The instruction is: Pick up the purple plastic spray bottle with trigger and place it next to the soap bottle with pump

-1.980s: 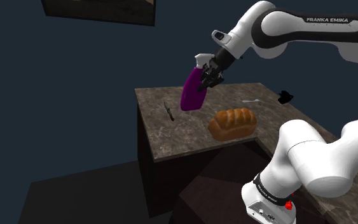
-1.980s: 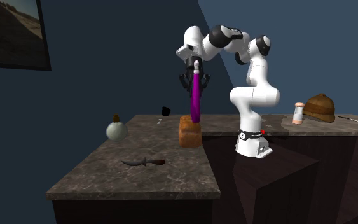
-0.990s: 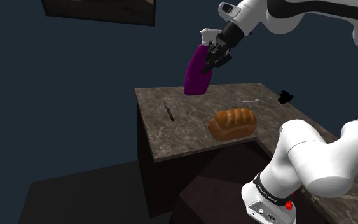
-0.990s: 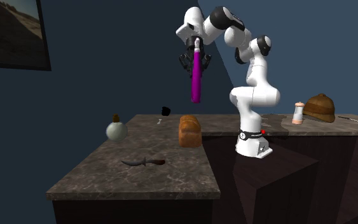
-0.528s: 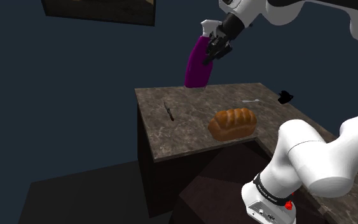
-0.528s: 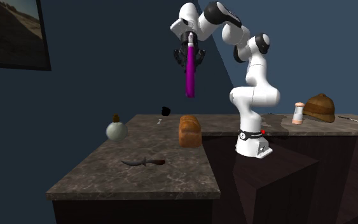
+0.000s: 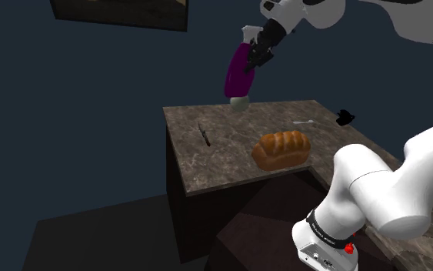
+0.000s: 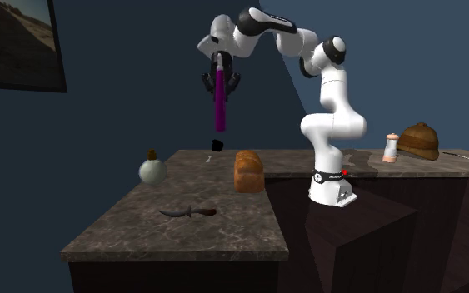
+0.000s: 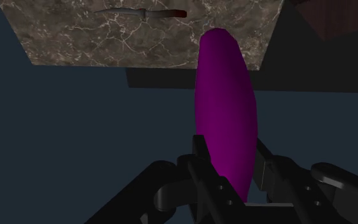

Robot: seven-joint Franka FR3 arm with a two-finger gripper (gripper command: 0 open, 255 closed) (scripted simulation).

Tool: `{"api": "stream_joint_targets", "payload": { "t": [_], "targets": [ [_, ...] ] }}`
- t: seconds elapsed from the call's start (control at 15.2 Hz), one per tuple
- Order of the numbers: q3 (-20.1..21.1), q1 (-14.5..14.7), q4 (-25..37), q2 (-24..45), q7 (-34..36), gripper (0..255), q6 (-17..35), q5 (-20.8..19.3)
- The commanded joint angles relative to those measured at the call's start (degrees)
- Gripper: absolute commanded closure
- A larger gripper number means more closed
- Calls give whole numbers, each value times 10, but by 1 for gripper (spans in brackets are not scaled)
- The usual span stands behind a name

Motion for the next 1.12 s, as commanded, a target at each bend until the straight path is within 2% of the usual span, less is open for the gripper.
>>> {"api": "stream_joint_targets", "payload": {
  "t": [0.0,0.13,0.26,0.33,0.4,0.46,0.53,0.59,0.73,1.06],
  "targets": [
    [-55,29,37,38,-38,255,-8,18],
    [-120,66,76,80,-76,255,-19,44],
    [-208,122,120,131,-121,255,-36,84],
    [-273,167,143,162,-147,255,-48,110],
    [-373,246,168,191,-172,255,-62,137],
    [-474,348,191,181,-171,255,-64,128],
    [-528,413,215,150,-158,255,-63,99],
    [-542,446,239,106,-135,255,-61,56],
    [-586,515,294,47,-114,255,-71,3],
    [-673,658,472,-79,-92,255,-128,-91]
  ]
}}
